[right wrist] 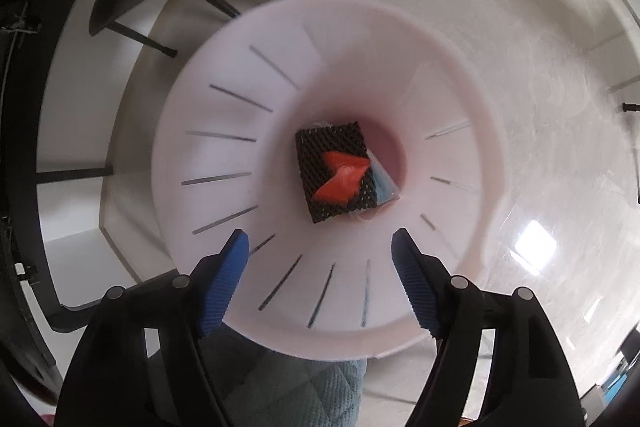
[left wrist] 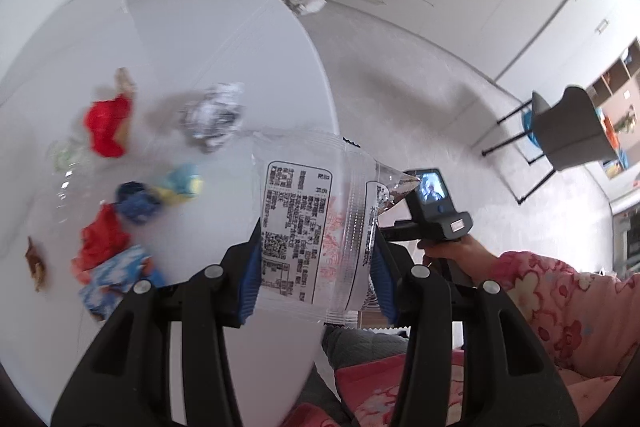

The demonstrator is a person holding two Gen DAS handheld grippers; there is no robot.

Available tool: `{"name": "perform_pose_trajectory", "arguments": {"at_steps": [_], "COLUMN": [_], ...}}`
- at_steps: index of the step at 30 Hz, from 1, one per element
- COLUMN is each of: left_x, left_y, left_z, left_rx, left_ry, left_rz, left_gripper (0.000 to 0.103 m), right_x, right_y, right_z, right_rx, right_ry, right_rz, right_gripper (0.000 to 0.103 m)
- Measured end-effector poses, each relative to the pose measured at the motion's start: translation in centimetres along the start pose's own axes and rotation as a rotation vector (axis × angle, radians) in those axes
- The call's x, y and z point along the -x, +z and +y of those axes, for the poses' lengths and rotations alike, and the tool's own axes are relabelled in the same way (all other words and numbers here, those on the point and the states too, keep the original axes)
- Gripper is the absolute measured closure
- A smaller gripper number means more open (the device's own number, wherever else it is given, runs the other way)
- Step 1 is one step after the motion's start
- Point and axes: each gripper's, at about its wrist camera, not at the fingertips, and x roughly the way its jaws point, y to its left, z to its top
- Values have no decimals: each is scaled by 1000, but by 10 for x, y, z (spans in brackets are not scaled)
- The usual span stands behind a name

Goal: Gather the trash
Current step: 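Drop the red packet into the wastebasket with the right tool while the left tool drops the clear bag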

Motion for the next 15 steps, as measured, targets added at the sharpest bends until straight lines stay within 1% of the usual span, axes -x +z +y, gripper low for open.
{"name": "perform_pose_trajectory", "arguments": {"at_steps": [1, 3, 6, 9, 12, 14, 15], "left_x": [-3, -11, -28, -48, -88, -116, -131], "left_y": [0, 3, 10, 15, 18, 17, 16], "left_z": [-3, -18, -44, -65, -87, -95, -98], "left_rx": [-10, -34, -81, -121, -164, -172, -173], "left_ry": [-4, -16, -49, -78, -86, -79, -64], "left_rz": [5, 14, 34, 61, 123, 169, 195], "left_gripper": [57, 57, 57, 57, 57, 57, 56], "right_x": [8, 36, 83, 122, 144, 153, 154], "right_y": [-2, -12, -26, -42, -52, -57, -56], "right_z": [-2, -14, -35, -49, -65, -77, -80], "right_rx": [1, -10, -31, -42, -63, -88, -98], "right_ry": [-1, -4, 19, 9, -12, -7, -3], "right_rz": [-15, -71, -154, -239, -279, -291, -293], "right_gripper": [24, 20, 17, 12, 12, 12, 12]}}
